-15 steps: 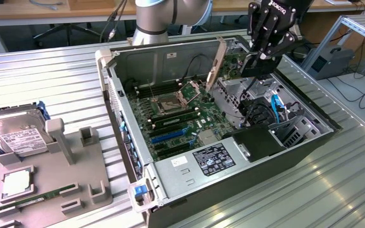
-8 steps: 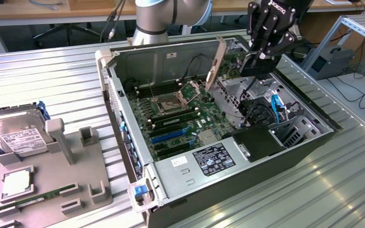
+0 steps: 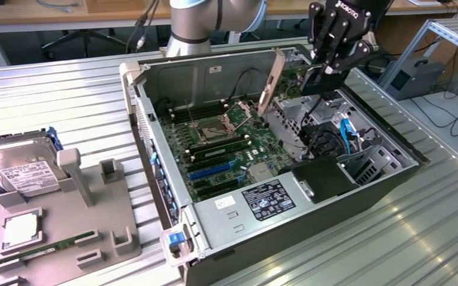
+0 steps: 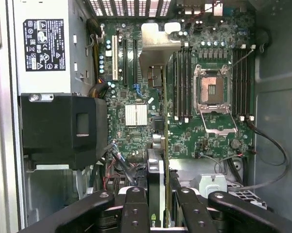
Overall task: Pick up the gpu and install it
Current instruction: 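Insert the gpu into the slot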
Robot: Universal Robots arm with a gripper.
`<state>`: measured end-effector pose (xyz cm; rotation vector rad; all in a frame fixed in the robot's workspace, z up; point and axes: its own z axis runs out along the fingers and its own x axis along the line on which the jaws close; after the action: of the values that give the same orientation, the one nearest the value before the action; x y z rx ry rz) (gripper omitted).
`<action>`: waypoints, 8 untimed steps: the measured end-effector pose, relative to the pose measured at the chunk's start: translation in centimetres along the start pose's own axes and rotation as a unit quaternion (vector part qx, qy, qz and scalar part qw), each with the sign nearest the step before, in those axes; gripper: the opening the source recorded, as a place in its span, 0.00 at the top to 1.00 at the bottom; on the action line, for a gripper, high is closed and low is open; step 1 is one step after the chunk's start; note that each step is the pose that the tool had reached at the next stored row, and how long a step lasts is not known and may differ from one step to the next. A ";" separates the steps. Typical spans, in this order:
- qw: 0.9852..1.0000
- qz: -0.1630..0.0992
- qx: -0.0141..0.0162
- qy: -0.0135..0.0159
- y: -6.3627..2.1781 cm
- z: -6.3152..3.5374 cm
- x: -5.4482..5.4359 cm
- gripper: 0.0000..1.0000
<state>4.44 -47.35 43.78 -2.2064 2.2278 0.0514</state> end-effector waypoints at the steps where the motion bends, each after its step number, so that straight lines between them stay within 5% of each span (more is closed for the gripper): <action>1: 1.000 -0.001 0.000 0.000 0.00 0.13 0.0 0.73; 8: 1.000 -0.004 0.000 0.000 0.06 0.67 -0.1 0.73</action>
<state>4.36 -47.27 43.11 -2.2161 2.2184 0.0513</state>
